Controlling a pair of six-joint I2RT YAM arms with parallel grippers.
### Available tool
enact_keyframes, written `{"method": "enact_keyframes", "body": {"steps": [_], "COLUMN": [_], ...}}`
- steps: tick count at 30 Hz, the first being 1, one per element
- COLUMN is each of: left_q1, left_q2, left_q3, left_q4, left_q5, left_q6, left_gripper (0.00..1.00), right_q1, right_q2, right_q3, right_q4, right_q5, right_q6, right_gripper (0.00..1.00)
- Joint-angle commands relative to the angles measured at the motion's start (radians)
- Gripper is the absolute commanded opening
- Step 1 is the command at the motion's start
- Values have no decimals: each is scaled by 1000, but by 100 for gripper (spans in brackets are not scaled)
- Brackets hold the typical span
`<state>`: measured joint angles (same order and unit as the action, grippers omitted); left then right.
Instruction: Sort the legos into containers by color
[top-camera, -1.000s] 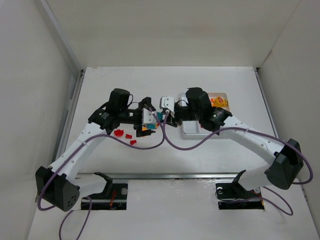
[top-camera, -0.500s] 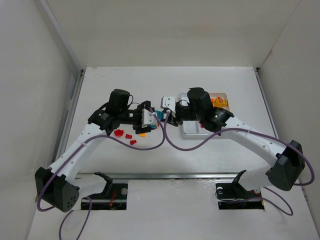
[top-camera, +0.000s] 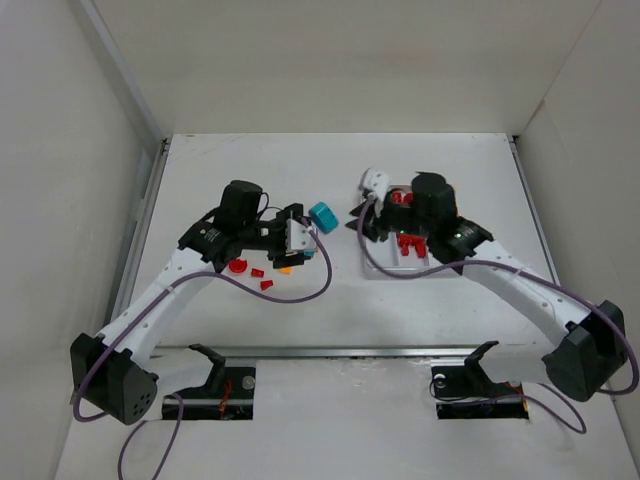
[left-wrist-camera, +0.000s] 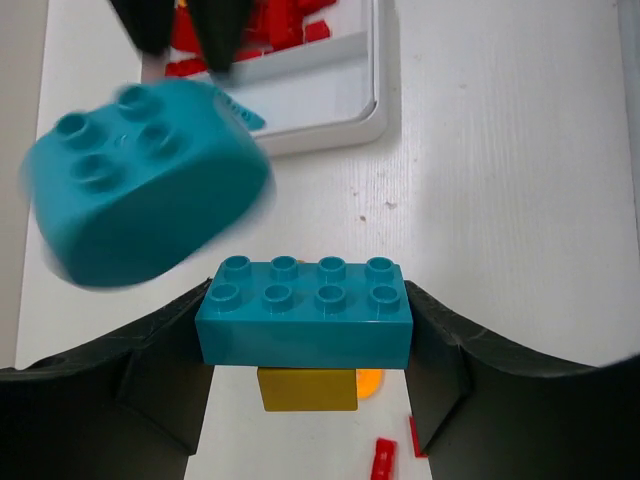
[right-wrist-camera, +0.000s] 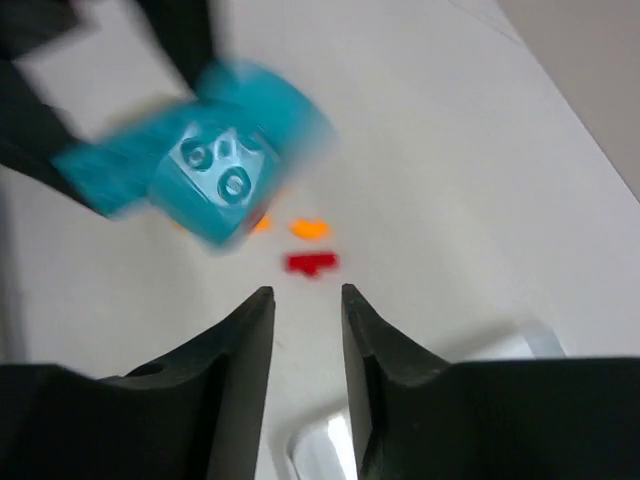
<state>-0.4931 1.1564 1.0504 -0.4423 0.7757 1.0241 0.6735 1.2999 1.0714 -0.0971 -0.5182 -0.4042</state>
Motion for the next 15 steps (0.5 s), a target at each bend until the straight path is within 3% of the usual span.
{"method": "enact_keyframes", "body": {"steps": [1, 15], "left_q1": [19, 10], "left_q2": [-31, -31], "left_q3": [-27, -64], "left_q4": [-32, 109], "left_q5": [-61, -107], "left_q6": [-12, -124], "left_gripper": [0, 0], "right_q1": [-193, -230], "right_q2": [-83, 97], "right_q3": [-86, -131], "right_q4": [103, 91], "right_q5": [153, 290], "right_q6": [215, 393], "right_gripper": [0, 0]}}
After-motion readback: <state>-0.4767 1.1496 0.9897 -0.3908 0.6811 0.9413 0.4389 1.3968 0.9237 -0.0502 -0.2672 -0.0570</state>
